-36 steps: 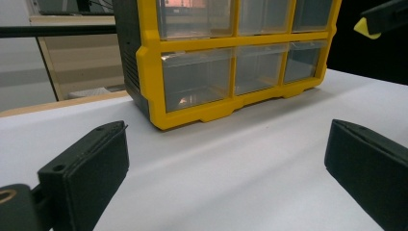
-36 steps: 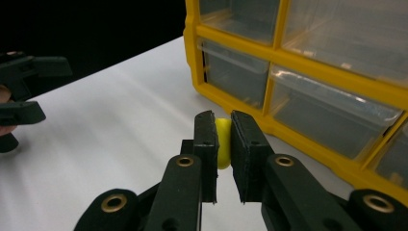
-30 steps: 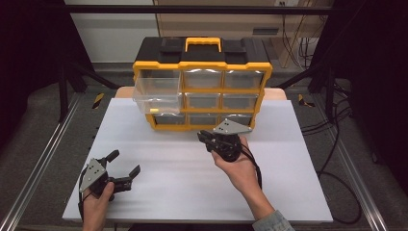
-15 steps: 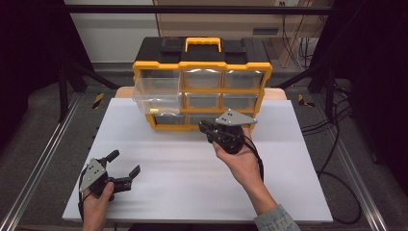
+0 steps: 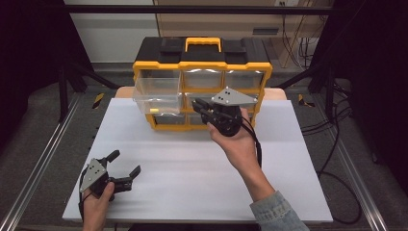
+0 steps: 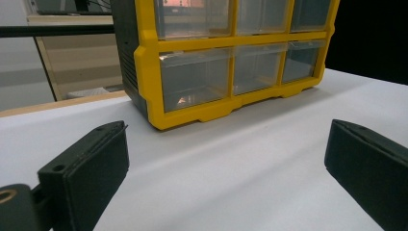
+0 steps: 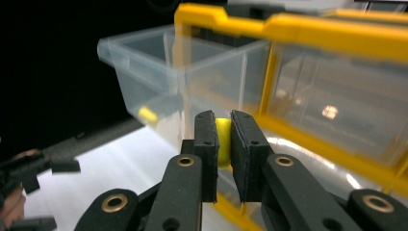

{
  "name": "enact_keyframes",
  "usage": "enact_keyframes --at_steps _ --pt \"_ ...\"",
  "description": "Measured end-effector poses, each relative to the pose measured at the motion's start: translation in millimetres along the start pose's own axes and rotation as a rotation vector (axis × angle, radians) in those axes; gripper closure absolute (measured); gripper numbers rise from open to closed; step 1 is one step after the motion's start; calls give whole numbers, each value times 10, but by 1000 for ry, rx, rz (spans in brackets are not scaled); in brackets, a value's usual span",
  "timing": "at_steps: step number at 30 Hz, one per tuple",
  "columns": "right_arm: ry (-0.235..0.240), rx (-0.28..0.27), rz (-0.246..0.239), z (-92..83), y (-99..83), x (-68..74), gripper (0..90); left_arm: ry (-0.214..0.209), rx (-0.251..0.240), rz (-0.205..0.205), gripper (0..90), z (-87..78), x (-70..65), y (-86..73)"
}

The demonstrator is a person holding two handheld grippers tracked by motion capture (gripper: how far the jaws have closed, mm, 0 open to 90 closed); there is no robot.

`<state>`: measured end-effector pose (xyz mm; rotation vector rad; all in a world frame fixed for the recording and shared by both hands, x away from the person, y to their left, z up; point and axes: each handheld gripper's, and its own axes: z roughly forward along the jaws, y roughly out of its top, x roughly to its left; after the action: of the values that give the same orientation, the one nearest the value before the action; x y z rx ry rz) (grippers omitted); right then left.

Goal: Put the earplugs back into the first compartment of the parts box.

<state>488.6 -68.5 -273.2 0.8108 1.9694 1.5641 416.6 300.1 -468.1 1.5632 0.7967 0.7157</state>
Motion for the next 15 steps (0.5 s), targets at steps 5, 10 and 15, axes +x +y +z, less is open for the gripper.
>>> enact_keyframes --at_steps 5,10,15 --pt "-6 -44 2 -9 231 -21 820 0 -1 -2 14 0 2 0" --pt "4 -72 19 19 347 -22 820 -1 1 -1 14 4 1 -1" --pt "16 -93 33 76 472 -7 820 -1 0 0 14 -1 -1 2"
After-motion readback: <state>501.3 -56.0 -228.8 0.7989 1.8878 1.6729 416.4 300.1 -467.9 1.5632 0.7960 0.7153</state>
